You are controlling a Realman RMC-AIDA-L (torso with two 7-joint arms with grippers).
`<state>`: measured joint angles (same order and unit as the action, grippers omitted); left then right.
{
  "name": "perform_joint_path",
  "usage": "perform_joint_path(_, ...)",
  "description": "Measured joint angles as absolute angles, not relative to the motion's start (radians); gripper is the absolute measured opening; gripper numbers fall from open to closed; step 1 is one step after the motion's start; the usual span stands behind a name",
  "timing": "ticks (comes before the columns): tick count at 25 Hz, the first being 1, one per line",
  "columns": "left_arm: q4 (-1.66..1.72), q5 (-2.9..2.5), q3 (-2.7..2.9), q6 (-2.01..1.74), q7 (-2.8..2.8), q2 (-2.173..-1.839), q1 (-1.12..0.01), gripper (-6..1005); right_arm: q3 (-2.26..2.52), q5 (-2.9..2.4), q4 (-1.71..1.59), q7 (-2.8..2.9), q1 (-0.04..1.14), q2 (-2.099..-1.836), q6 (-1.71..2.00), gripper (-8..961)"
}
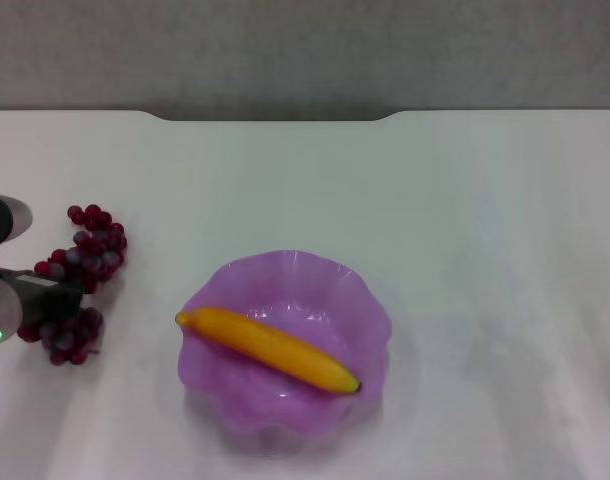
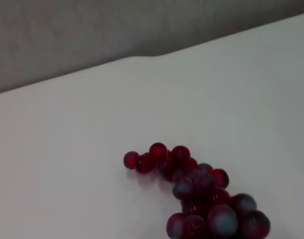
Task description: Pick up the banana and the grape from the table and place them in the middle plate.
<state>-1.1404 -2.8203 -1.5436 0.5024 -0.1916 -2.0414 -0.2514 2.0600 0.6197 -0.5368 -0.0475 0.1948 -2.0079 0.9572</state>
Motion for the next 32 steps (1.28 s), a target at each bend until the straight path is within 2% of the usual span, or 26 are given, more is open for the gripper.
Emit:
perform_joint_path(15,-1.235,-2.679,-1.450,0.174,-0.198,-2.037,-0.132,247,2.060,0.620,-0.518,-0.047,0.195,-2.006,0.957,32)
perform_joint_path(24,-1.411,-2.633,-1.441,0.244,-0.228,-2.032,-0.113,244,2.060,0.620,-0.502,-0.048,0.201,-2.006,0.957,32)
perform_joint_path(32,-1.690,-2.422,-1.424,0.320,-0.413,-2.032,-0.024,243,2.060,0.618,-0.478,-0.018,0.208,-2.006,0.955,32)
